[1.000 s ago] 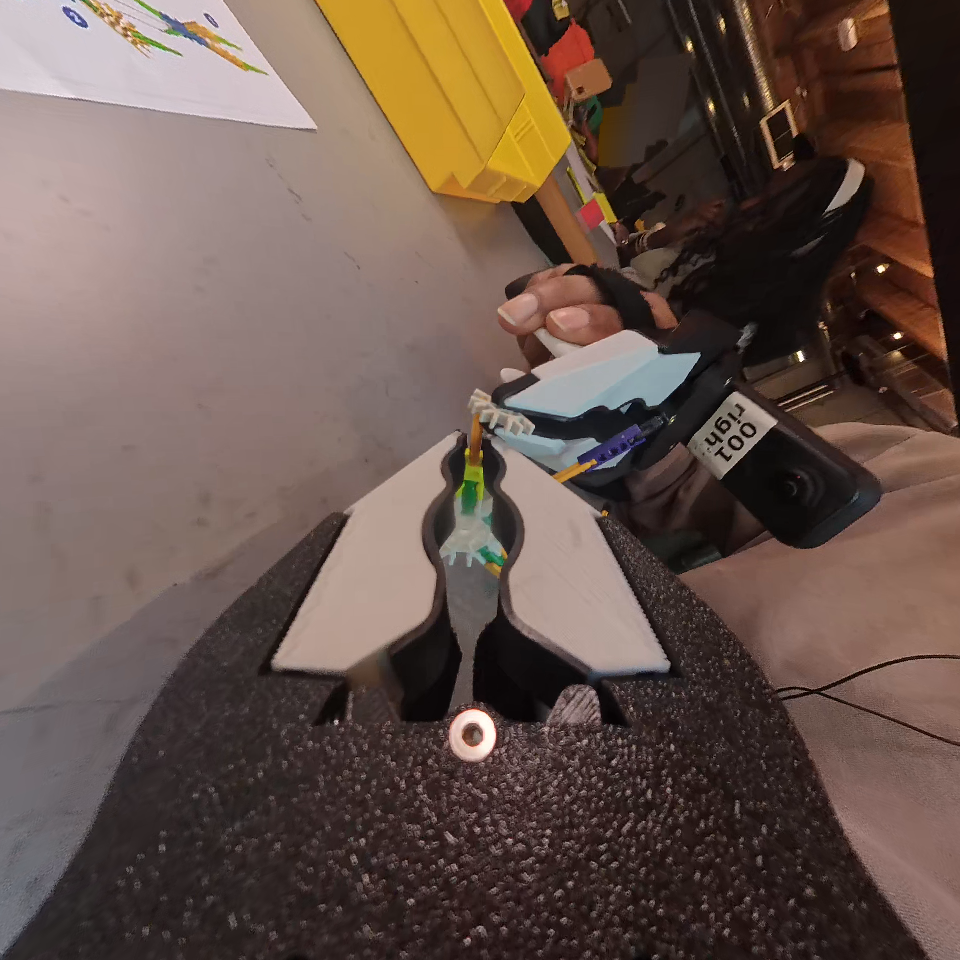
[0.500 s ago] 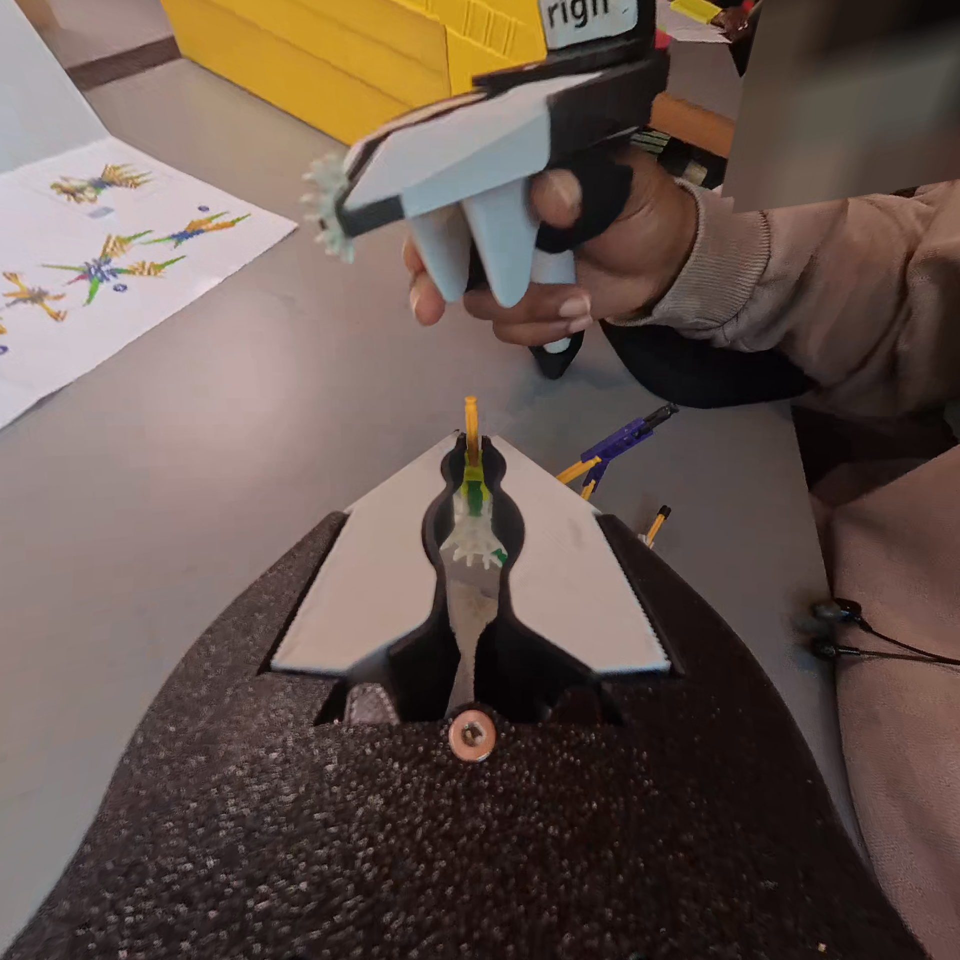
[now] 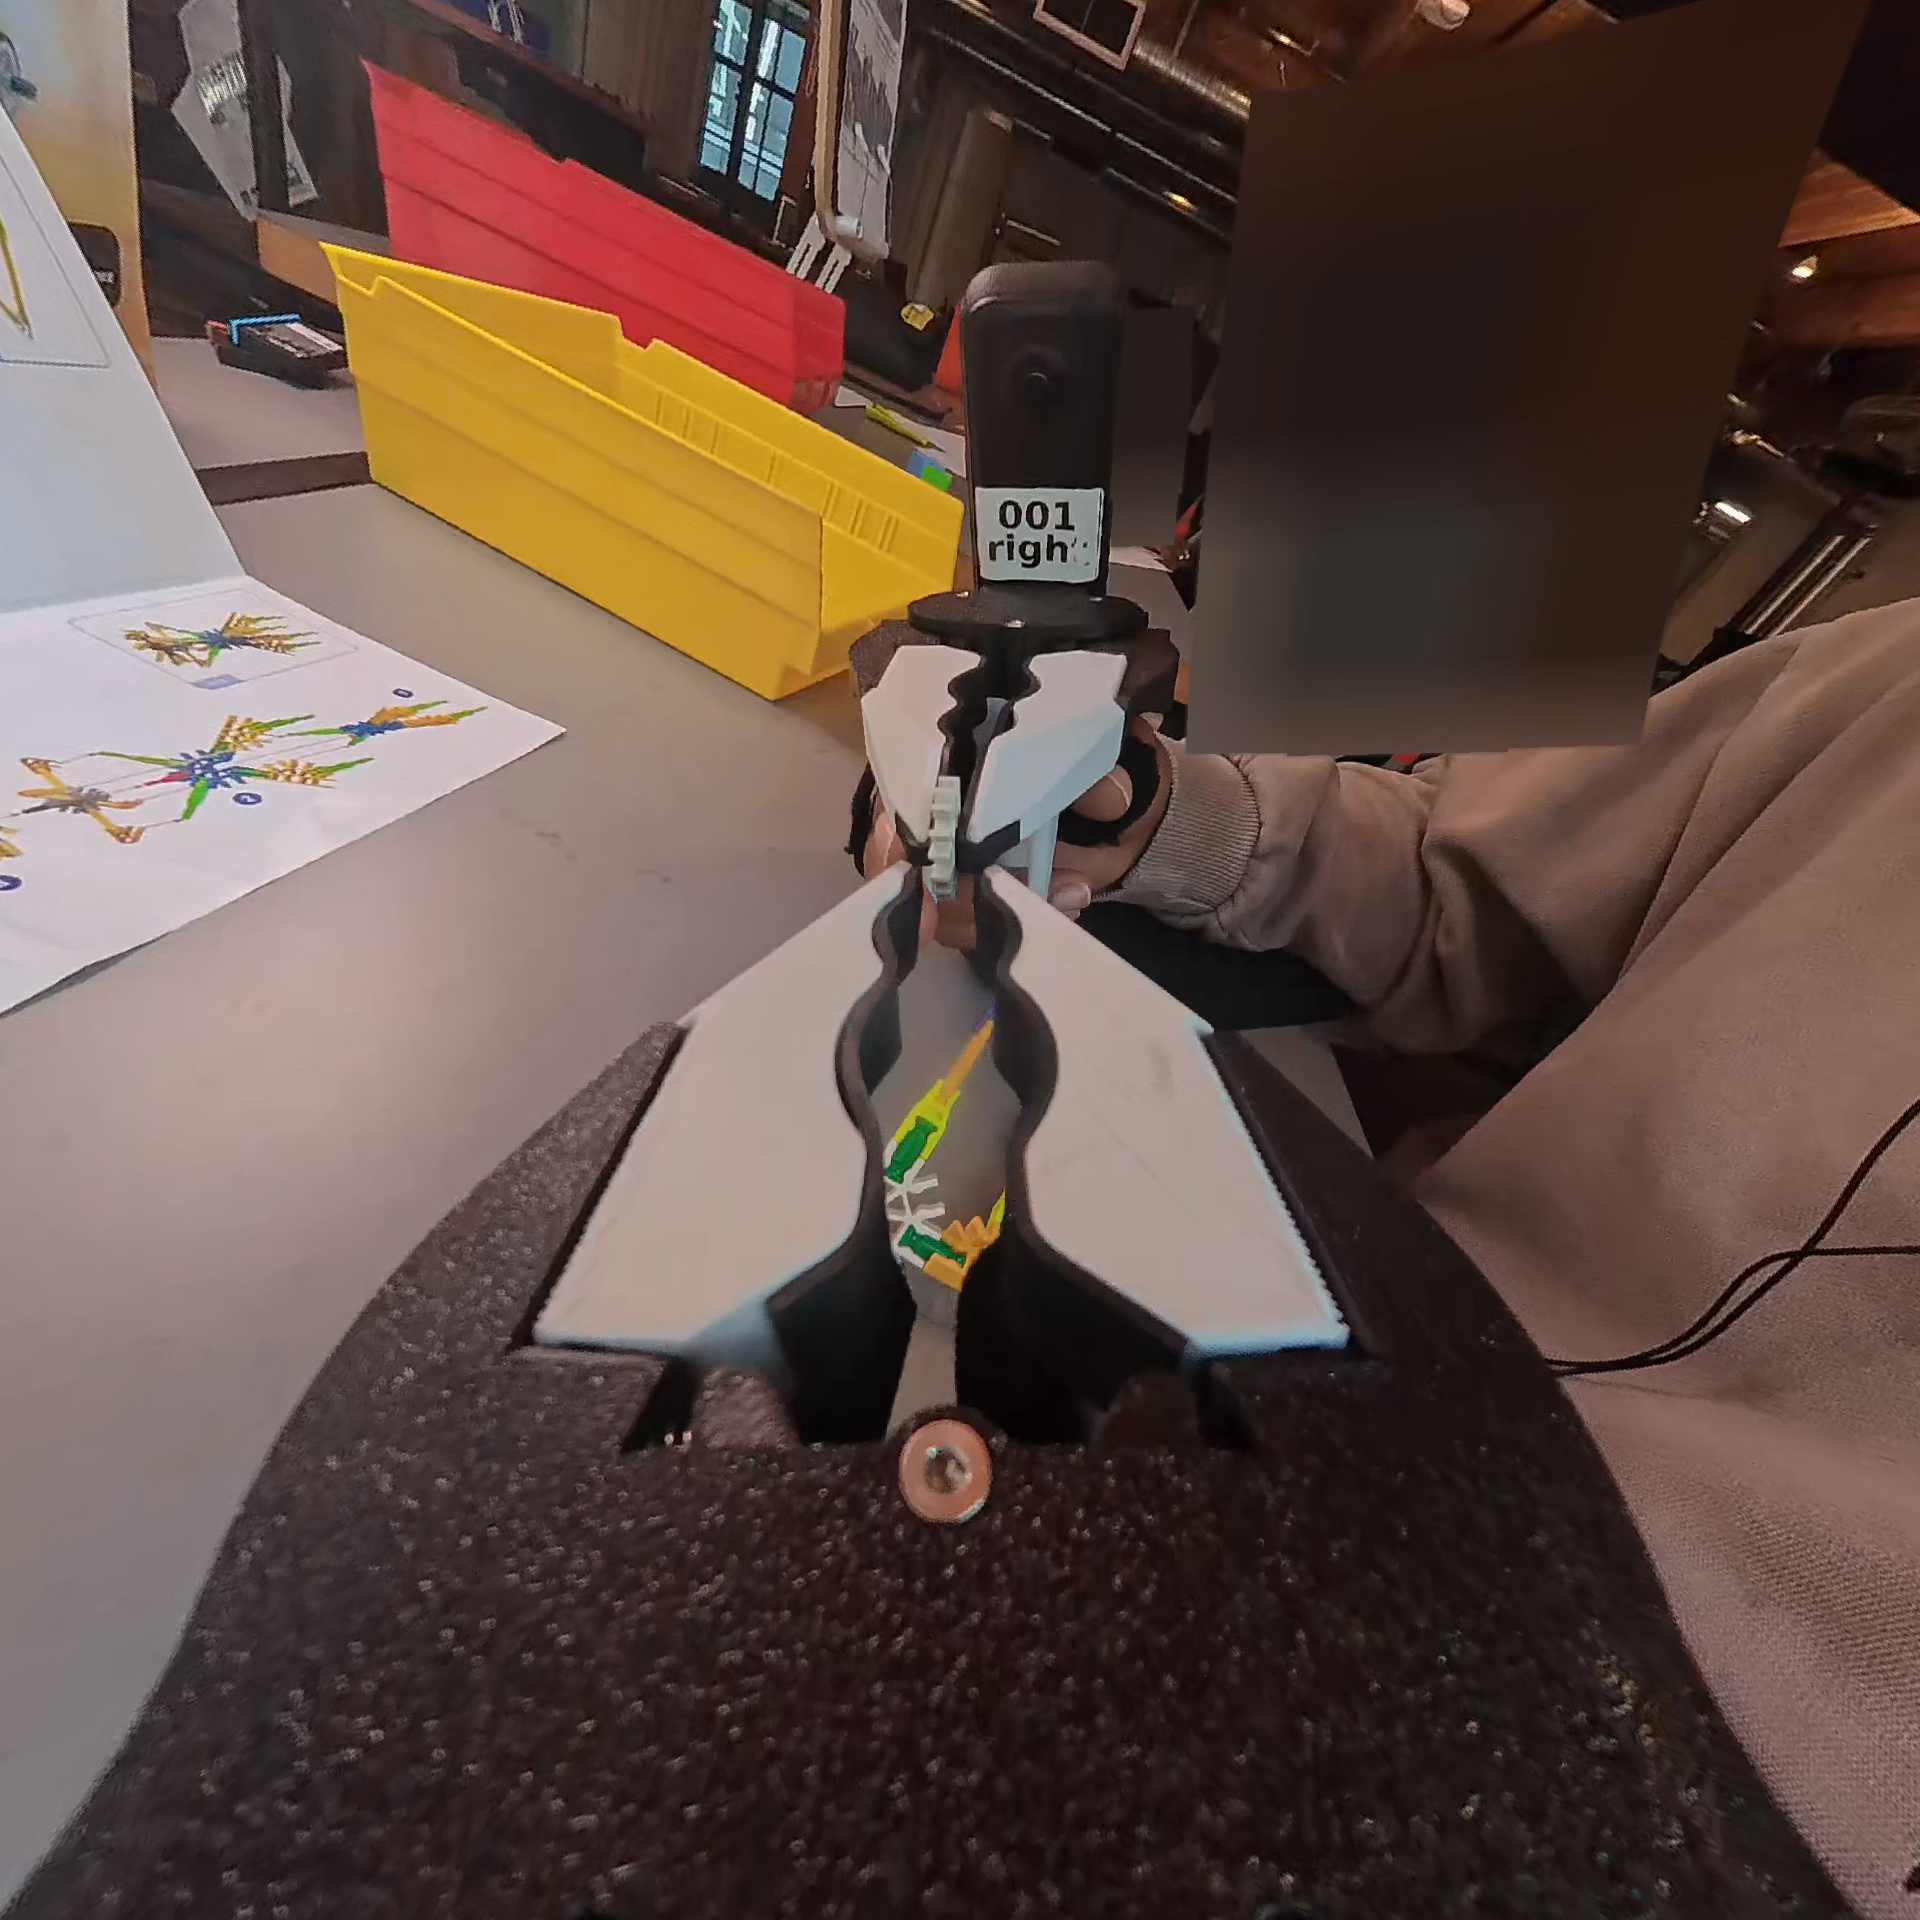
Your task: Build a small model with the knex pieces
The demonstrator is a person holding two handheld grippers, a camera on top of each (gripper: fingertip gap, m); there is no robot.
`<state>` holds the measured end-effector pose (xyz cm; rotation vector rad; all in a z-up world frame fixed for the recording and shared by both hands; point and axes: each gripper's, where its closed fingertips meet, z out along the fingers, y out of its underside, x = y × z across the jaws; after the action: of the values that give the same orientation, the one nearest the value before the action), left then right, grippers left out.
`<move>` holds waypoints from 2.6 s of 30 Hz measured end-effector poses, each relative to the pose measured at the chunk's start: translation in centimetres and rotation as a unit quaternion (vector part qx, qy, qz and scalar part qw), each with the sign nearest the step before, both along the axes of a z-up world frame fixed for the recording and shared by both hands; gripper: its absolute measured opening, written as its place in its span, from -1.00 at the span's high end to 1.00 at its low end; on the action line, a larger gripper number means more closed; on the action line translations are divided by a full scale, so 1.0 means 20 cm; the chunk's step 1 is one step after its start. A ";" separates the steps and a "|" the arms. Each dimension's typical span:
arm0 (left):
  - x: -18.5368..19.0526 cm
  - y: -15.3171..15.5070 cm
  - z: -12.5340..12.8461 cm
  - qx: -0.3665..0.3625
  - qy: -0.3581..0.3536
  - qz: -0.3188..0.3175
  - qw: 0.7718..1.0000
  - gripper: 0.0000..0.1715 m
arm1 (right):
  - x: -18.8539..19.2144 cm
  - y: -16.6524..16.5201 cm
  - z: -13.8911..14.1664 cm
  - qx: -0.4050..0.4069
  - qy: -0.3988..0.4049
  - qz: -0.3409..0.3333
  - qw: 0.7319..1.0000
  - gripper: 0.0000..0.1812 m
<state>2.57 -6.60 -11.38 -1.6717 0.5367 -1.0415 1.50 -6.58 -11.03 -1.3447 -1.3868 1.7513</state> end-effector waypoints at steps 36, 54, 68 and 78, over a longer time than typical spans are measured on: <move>-2.03 -0.46 0.43 0.151 0.227 0.705 0.654 0.56 | 0.05 0.26 0.00 0.151 -0.029 -0.133 0.979 0.80; -0.19 0.09 0.00 0.134 0.174 0.141 0.965 0.68 | 0.06 0.10 -0.39 0.055 -0.242 -0.015 0.969 0.74; 0.00 -0.07 -0.03 -0.030 -0.013 -0.053 0.998 0.55 | 0.11 -0.10 0.07 0.091 0.037 0.073 0.993 0.98; 0.09 -0.14 0.03 -0.036 -0.050 -0.102 0.993 0.94 | 0.13 -0.08 0.11 0.087 0.045 0.065 0.993 0.97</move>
<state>4.29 -9.46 -10.73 -1.6428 0.6208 -1.2992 4.05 -8.17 -8.84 -1.0915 -1.5668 1.7075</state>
